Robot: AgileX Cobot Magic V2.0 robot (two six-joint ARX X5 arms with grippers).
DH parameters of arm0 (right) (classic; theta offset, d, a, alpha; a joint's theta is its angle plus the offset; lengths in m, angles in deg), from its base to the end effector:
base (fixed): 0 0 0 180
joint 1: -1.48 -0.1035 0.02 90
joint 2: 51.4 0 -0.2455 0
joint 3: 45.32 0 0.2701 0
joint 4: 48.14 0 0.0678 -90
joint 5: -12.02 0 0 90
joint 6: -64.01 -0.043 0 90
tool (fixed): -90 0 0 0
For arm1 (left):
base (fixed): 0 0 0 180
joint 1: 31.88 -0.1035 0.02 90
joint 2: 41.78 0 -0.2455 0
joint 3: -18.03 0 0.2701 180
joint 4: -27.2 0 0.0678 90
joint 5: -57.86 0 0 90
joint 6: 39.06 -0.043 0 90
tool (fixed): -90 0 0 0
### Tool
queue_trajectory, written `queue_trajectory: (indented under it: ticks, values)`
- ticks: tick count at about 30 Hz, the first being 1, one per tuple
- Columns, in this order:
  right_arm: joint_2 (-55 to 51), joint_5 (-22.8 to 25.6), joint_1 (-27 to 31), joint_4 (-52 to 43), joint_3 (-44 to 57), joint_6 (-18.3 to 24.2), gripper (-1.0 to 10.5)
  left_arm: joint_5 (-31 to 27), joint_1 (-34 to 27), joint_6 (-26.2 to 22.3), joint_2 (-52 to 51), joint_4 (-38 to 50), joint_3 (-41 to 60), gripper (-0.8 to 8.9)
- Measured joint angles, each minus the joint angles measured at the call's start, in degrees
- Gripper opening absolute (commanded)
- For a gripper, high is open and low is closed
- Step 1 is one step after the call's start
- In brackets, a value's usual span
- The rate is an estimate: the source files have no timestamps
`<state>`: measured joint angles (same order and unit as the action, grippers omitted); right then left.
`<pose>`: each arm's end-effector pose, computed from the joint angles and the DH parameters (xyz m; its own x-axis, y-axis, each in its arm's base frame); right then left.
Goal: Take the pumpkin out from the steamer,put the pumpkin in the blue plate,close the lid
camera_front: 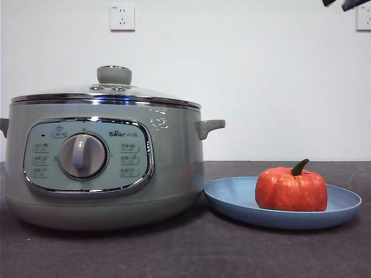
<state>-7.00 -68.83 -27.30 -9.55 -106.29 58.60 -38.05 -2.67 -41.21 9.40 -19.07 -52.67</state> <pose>0.1836 0.0930 0.3110 0.8788 0.3013 -0.3702 -0.3136 0.9491 0.0280 0.1937 -0.1032 0.3353 0.8255 -0.3436 -0.4477 0.4196 0.9042 0.0798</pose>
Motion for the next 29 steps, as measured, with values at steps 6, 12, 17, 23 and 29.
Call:
queue_trajectory:
  ticks: [6, 12, 17, 23, 29]
  values:
    - [-11.08, 0.0, -2.75, -12.0, 13.64, -0.28, -0.1, -0.07, 0.02, -0.2, -10.05, 9.09, 14.53, -0.08]
    - [-14.97, 2.43, -3.13, -13.29, 16.04, -3.69, 0.0, 0.02, 0.02, 0.59, -15.91, 8.63, 20.83, -0.03]
    - [-14.78, 4.55, -3.15, -12.87, 16.04, -4.31, 0.0, 0.07, 0.02, 1.18, -15.61, 8.79, 20.76, -0.03]
    - [-14.75, 5.92, -3.15, -12.9, 16.04, -4.48, 0.0, 0.07, 0.02, 1.44, -14.82, 8.66, 20.79, -0.03]
    - [-14.78, 6.03, -3.15, -12.92, 16.04, -4.48, 0.0, 0.07, -0.02, 1.75, -16.02, 5.79, 20.79, -0.03]
